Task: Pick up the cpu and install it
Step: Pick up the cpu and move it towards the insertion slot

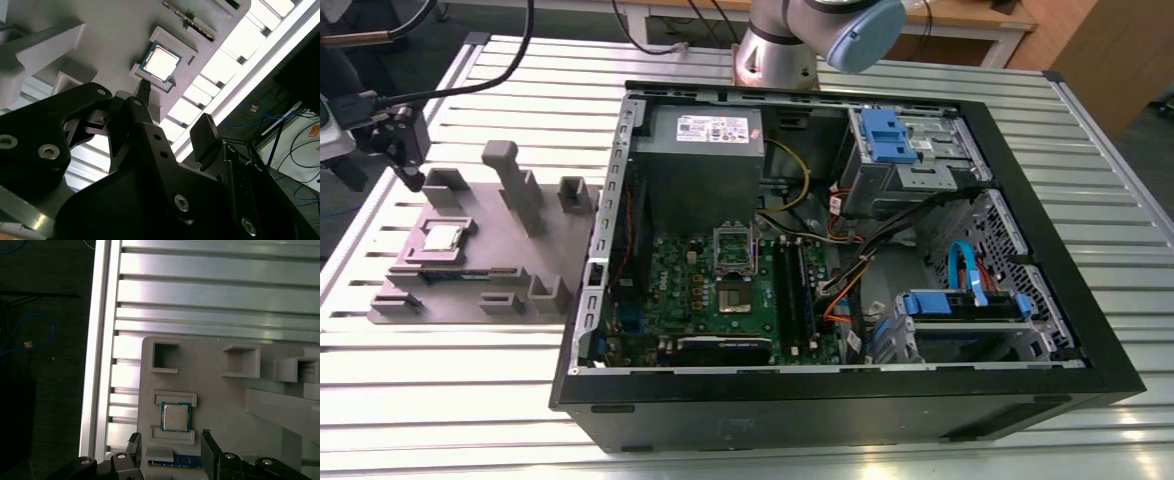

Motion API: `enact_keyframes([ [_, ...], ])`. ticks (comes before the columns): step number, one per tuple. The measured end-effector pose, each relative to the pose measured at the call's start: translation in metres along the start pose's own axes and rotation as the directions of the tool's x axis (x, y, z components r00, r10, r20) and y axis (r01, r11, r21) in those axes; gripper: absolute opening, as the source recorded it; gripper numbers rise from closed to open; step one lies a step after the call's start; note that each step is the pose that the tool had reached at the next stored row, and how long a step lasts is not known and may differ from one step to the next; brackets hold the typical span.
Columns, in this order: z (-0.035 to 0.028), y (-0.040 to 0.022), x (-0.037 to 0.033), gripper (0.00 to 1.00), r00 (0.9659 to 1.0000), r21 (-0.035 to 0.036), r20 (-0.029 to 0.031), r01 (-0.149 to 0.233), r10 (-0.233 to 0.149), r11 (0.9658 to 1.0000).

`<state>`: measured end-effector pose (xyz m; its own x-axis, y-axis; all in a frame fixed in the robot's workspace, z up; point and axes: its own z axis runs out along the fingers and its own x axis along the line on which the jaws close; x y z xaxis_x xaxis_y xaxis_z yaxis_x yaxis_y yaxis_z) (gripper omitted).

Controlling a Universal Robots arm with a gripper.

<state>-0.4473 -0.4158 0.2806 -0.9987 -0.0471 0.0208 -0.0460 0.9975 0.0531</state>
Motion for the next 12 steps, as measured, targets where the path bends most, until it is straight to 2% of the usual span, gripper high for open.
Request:
enact_keyframes([
  [6, 0.0073, -0.0019, -0.0036, 0.59, 1.0, -0.0002, -0.0022, -0.006, 0.006, 1.0],
  [12, 0.0131, -0.0027, -0.0065, 0.59, 0.9997, -0.0006, -0.0014, -0.023, 0.023, 0.9997],
])
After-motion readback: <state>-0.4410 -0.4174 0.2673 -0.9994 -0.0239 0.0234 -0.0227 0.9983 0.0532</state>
